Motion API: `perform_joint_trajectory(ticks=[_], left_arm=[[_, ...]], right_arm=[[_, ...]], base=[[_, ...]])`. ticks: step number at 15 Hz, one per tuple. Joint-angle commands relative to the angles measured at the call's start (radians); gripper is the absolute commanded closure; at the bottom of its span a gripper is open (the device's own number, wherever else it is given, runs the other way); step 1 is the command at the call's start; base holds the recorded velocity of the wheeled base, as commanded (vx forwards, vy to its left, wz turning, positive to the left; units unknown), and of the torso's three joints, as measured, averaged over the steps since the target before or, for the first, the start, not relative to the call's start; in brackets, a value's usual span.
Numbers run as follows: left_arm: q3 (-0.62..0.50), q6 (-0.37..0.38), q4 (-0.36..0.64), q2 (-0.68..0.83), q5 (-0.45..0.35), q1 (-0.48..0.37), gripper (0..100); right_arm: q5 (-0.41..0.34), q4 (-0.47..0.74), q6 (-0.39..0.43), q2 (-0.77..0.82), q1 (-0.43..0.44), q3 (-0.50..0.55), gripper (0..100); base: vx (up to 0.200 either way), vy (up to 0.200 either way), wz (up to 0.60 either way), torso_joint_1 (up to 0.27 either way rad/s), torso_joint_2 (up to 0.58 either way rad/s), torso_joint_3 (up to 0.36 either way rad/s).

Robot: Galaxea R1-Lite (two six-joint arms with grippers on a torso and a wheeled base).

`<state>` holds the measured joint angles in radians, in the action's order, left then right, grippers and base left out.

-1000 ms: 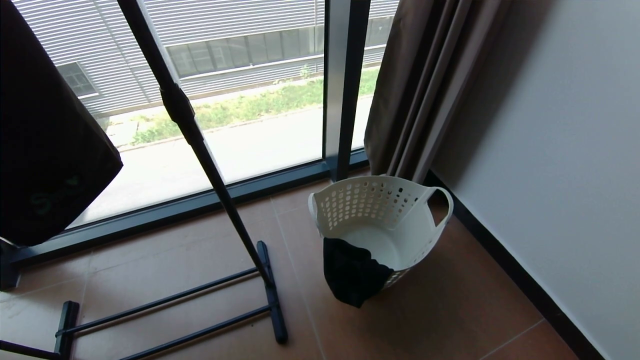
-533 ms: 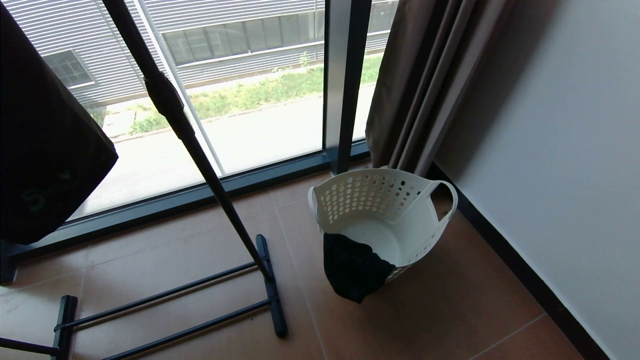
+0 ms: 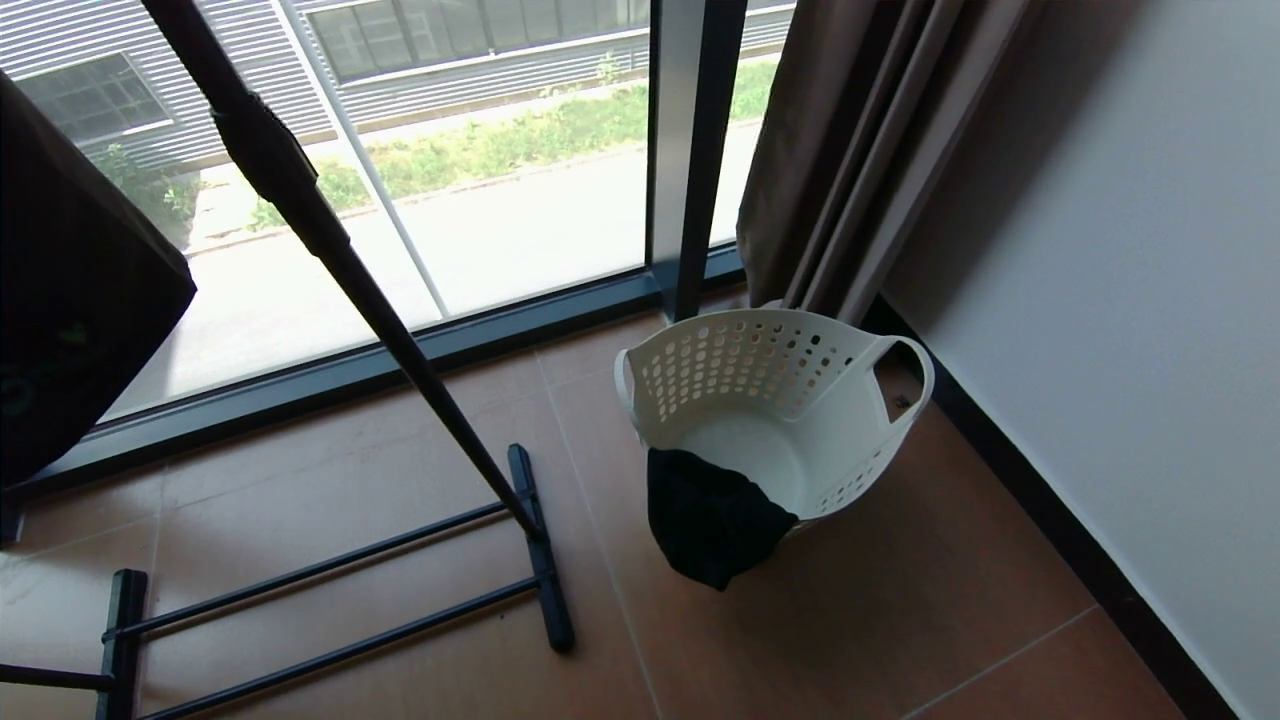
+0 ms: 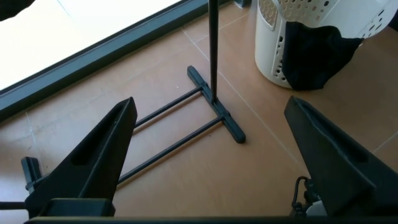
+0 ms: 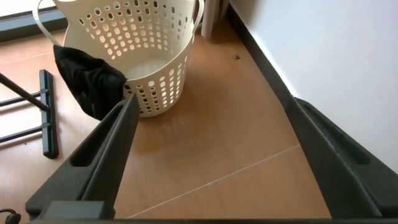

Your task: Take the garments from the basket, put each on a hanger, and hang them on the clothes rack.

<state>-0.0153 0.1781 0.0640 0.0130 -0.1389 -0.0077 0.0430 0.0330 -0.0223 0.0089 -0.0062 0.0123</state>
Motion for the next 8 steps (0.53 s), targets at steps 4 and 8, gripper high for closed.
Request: perform_joint_trajectory(ticks=[4, 8], left_arm=[[-0.002, -0.052, 0.000, -0.002, -0.005, 0.000, 0], [-0.002, -0.075, 0.000, -0.002, -0.002, 0.000, 0]], right_arm=[[-0.114, -0.016, 0.035, 0.312, 0.091, 0.084, 0], [-0.138, -0.130, 0.079, 0.905, 0.288, 0.322, 0]], base=[[0.000, 0.000, 0.00, 0.003, 0.00, -0.098], [0.000, 0.000, 0.00, 0.000, 0.00, 0.000]])
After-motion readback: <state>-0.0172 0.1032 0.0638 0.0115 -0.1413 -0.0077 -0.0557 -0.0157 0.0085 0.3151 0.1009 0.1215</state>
